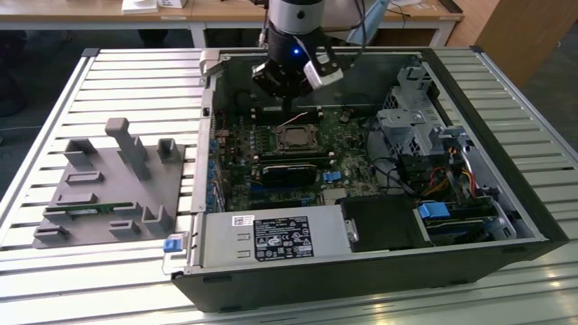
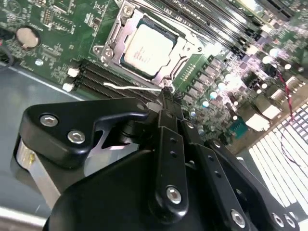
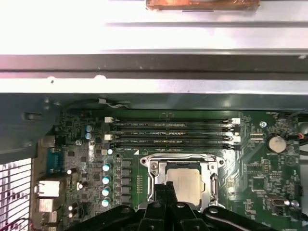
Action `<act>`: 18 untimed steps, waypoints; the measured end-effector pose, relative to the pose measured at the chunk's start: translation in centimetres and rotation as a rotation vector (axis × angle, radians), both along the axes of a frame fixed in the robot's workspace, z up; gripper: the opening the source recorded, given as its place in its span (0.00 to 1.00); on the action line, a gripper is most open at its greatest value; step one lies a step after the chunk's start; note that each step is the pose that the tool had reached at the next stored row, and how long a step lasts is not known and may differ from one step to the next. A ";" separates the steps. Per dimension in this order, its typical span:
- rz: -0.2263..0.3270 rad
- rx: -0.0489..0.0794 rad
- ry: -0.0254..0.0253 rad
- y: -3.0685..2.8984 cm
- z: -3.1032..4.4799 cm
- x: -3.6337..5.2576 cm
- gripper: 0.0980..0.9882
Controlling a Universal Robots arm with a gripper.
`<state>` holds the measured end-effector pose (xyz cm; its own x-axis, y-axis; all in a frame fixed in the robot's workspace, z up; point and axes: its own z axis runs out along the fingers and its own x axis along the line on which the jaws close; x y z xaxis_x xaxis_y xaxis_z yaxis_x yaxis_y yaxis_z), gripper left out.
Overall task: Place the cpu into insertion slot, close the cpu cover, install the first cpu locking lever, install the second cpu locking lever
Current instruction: 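Install the first cpu locking lever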
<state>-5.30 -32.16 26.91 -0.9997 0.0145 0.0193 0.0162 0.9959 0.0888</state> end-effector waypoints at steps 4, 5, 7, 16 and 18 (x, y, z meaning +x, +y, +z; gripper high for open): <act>0.000 0.000 0.0000 0.00 1.29 0.00 0.01; 0.000 0.000 0.0000 0.00 1.61 0.00 0.01; 0.000 0.000 -0.0001 0.00 2.27 0.00 0.01; 0.000 0.000 0.0000 0.00 4.46 0.00 0.01; 0.000 0.000 0.0000 0.00 5.54 0.00 0.01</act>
<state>-5.30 -32.16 32.45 -0.9997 0.0145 0.0193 0.0162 0.9959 0.0889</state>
